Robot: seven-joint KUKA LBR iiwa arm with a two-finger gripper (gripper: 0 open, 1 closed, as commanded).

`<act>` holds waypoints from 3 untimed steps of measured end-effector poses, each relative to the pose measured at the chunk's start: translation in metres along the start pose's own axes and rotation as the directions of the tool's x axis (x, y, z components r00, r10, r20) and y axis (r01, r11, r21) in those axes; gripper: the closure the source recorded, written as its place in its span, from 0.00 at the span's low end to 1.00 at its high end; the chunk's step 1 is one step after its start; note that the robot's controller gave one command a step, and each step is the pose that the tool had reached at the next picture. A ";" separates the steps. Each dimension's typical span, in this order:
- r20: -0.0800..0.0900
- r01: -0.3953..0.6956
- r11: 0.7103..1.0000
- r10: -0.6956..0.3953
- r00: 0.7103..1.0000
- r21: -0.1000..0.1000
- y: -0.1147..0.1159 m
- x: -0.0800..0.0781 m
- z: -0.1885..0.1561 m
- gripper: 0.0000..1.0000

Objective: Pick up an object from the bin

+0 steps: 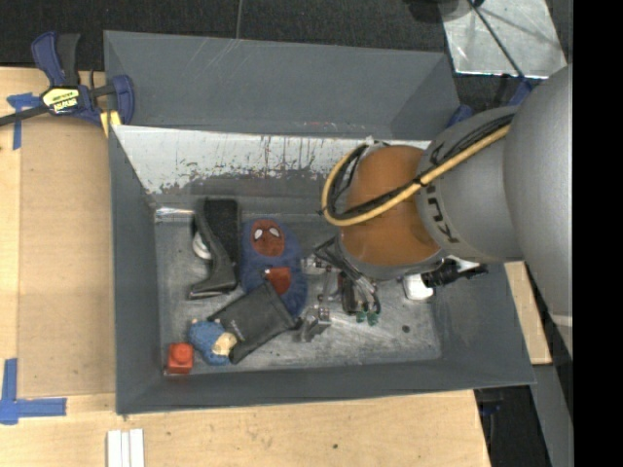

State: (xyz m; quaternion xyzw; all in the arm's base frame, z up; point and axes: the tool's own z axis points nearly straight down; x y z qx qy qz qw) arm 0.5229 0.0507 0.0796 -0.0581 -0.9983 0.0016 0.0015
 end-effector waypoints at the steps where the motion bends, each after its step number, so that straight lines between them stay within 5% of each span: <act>1: 0.016 0.001 1.000 -0.001 1.000 -0.004 0.001 -0.004 -0.003 1.00; 2: 0.001 0.002 1.000 -0.002 1.000 -0.001 0.001 0.000 0.000 0.00; 3: -0.001 -0.252 0.968 0.252 0.968 -0.002 0.012 -0.007 0.006 0.00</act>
Offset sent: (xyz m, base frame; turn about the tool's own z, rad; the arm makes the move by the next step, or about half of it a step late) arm 0.0000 0.0000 0.0000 0.0000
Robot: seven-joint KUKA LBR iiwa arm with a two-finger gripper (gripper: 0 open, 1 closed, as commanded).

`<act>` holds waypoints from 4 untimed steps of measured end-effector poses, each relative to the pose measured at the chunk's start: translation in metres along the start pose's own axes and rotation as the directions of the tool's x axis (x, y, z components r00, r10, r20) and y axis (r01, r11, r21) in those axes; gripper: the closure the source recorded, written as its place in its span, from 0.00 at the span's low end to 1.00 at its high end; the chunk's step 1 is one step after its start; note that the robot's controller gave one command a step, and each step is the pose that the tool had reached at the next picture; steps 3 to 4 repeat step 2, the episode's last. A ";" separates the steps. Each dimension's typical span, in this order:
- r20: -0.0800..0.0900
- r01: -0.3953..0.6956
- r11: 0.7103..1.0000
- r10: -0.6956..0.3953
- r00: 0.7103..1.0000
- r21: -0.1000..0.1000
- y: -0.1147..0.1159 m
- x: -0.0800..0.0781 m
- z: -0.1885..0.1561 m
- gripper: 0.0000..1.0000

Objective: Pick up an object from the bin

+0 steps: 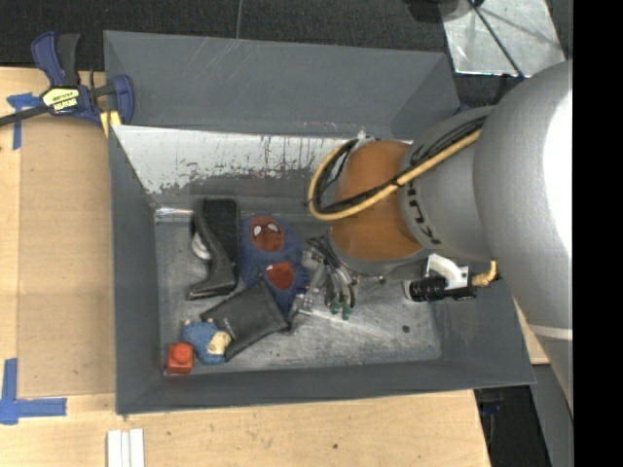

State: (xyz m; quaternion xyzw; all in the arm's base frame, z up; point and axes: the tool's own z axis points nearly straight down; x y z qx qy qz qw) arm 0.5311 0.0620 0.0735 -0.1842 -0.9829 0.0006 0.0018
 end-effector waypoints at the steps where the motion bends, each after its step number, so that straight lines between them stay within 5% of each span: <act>1: 0.016 -0.001 1.000 0.001 1.000 -0.004 0.000 -0.004 -0.002 1.00; 2: 0.013 0.075 0.997 -0.075 0.997 -0.006 0.003 0.016 -0.190 1.00; 4: 0.013 0.075 0.997 -0.075 0.997 -0.006 0.003 0.016 -0.190 1.00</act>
Offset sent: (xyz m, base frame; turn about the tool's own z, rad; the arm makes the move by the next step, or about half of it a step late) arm 0.0000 0.0000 0.0000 0.0000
